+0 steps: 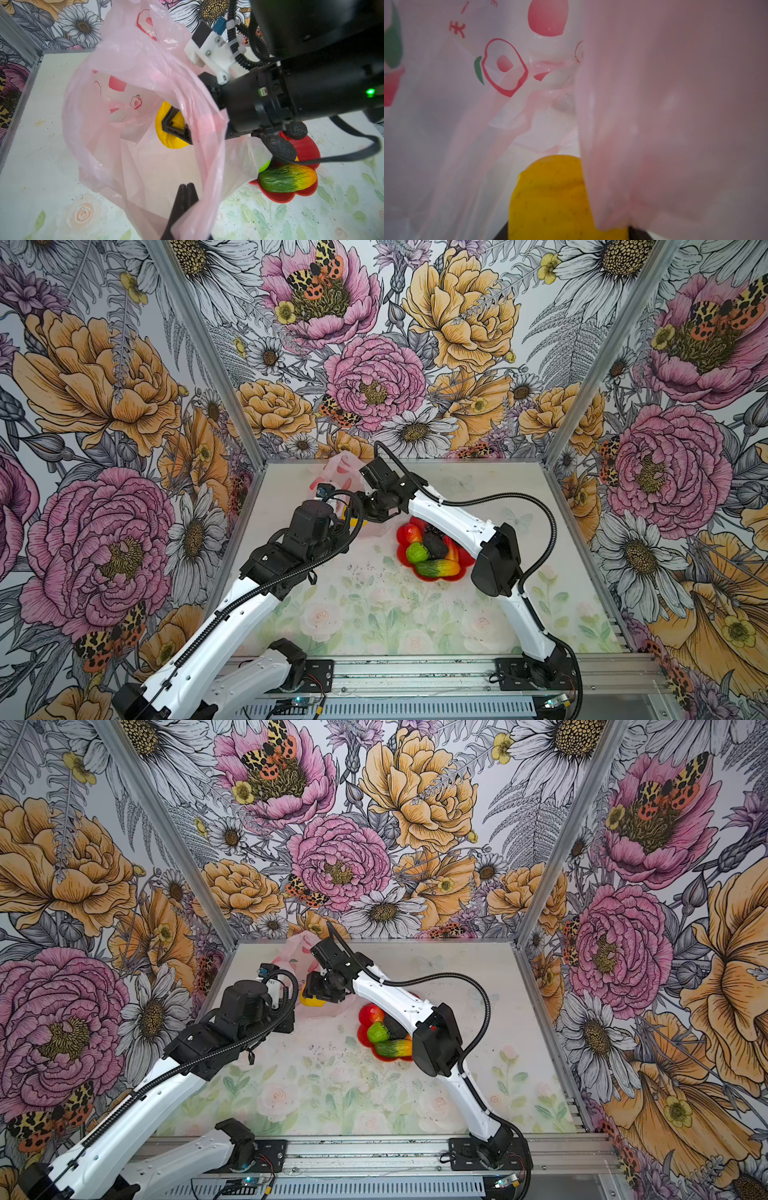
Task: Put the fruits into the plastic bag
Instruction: 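Carry the yellow fruit into the bag's mouth and open the right gripper, then reach the right gripper to the bag's rim and grasp it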
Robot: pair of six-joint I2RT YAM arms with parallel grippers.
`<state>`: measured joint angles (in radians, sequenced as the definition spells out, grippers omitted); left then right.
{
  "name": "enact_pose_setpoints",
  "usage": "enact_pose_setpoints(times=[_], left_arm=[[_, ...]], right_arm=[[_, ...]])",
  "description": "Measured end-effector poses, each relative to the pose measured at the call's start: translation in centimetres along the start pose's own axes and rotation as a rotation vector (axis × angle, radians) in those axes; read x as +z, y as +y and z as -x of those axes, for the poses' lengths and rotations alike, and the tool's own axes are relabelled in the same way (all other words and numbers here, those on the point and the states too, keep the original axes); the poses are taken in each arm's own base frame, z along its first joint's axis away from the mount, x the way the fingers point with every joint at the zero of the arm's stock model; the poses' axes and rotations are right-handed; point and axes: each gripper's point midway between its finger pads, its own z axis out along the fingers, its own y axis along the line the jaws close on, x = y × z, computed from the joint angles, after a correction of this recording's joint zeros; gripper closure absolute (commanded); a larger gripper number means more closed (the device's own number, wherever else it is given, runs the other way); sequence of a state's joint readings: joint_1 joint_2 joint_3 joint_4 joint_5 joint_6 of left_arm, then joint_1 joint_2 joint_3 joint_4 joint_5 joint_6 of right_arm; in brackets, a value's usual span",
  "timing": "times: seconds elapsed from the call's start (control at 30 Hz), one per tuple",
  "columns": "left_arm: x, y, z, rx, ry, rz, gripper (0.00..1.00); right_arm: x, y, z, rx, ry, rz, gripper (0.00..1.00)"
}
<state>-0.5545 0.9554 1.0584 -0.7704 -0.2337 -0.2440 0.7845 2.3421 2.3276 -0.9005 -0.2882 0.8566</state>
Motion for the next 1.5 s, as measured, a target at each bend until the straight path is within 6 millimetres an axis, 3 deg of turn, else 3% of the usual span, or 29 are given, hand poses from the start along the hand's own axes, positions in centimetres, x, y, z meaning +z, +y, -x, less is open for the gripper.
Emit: enact_pose_setpoints(times=[0.1,0.17,0.4,0.53,0.7,0.8,0.97,1.07,1.2,1.37,1.5], left_arm=[[0.0,-0.1,-0.2,0.001,0.011,-0.010,1.00],[0.0,-0.2,-0.4,0.002,0.018,-0.015,1.00],[0.0,-0.6,-0.6,0.003,0.030,-0.035,1.00],[0.0,-0.7,-0.7,0.003,0.032,-0.041,1.00],[0.1,-0.7,-1.1,0.005,0.045,-0.045,1.00],[0.1,-0.8,-1.5,0.006,0.060,-0.050,1.00],[0.0,-0.7,-1.8,0.002,0.072,-0.047,1.00],[-0.3,-0.6,-1.9,0.000,0.073,-0.047,1.00],[-0.6,-0.5,-1.8,-0.001,0.068,-0.049,1.00],[-0.9,-0.8,-1.6,0.005,0.063,-0.060,1.00],[-1.0,-1.4,-1.8,0.019,0.064,-0.074,1.00]], right_arm=[[0.1,-1.0,0.4,0.018,0.005,-0.014,0.24],[-0.1,-1.5,0.8,0.026,0.001,-0.019,0.01],[-0.7,-2.5,2.0,0.032,-0.021,-0.029,0.00],[-2.1,-3.0,3.4,0.036,-0.071,-0.047,0.01],[-6.9,-2.8,7.4,0.021,-0.216,-0.054,0.01],[-11.1,-2.1,10.4,0.008,-0.339,-0.039,0.01],[-17.6,-1.8,12.7,-0.014,-0.481,-0.045,0.01],[-19.8,-1.7,11.6,-0.052,-0.489,-0.072,0.01],[-20.1,-2.2,7.9,-0.111,-0.409,-0.138,0.01],[-16.4,-1.6,2.8,-0.204,-0.282,-0.232,0.01],[-12.5,0.0,1.7,-0.272,-0.264,-0.295,0.02]])
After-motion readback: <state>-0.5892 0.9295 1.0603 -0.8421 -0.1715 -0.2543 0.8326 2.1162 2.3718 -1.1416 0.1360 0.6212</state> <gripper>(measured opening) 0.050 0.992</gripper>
